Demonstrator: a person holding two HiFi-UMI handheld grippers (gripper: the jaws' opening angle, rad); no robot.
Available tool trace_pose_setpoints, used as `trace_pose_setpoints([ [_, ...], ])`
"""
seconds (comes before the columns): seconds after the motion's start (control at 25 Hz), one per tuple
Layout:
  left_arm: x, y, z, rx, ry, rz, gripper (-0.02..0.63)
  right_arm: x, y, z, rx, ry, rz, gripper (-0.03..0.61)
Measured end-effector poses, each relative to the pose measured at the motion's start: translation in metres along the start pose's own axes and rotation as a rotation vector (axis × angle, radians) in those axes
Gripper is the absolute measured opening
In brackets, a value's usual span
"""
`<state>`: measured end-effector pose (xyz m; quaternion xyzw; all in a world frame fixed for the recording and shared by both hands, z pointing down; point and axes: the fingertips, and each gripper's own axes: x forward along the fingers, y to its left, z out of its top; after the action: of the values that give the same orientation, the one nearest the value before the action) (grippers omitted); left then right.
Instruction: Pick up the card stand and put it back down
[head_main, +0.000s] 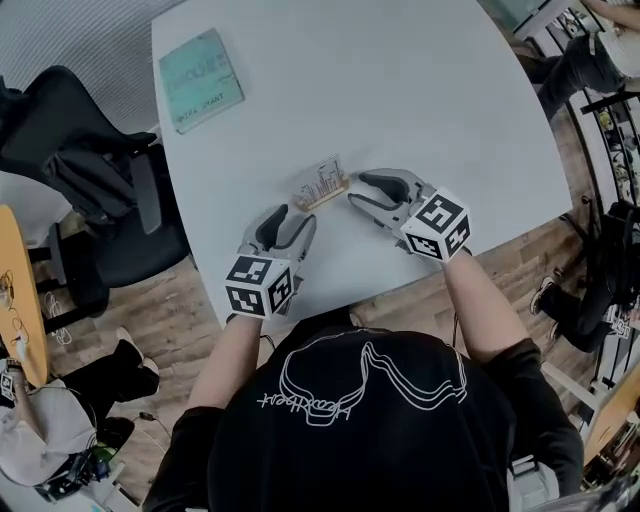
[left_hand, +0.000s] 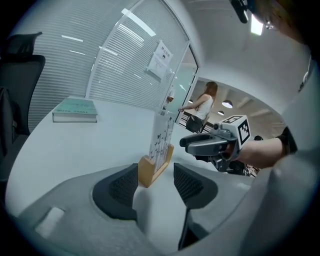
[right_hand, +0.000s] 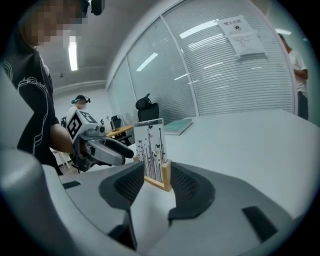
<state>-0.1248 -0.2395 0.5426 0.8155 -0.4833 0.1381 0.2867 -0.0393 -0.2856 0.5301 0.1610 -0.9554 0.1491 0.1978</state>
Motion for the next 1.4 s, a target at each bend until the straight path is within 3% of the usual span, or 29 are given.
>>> trace_pose_setpoints([
  [0.32,0.019,0.007,-0.004,0.034,0.036,-0.001,0.213,0.03,-0.013,-0.013,0.001,0.055,0.018,0.17],
  [0.64,0.025,0.01,-0.009,0.064,0.074,-0.011,0.204,0.038,-0.015,-0.013,-0.004,0.066,0.015,0.121],
  [0.84,0.026,0.015,-0.007,0.115,0.063,0.031,0.141,0.039,-0.015,-0.014,0.01,0.049,0.004,0.12],
  [1.4,0.026,0.018,-0.004,0.129,0.058,0.059,0.127,0.039,-0.015,-0.013,0.013,0.043,-0.022,0.109],
])
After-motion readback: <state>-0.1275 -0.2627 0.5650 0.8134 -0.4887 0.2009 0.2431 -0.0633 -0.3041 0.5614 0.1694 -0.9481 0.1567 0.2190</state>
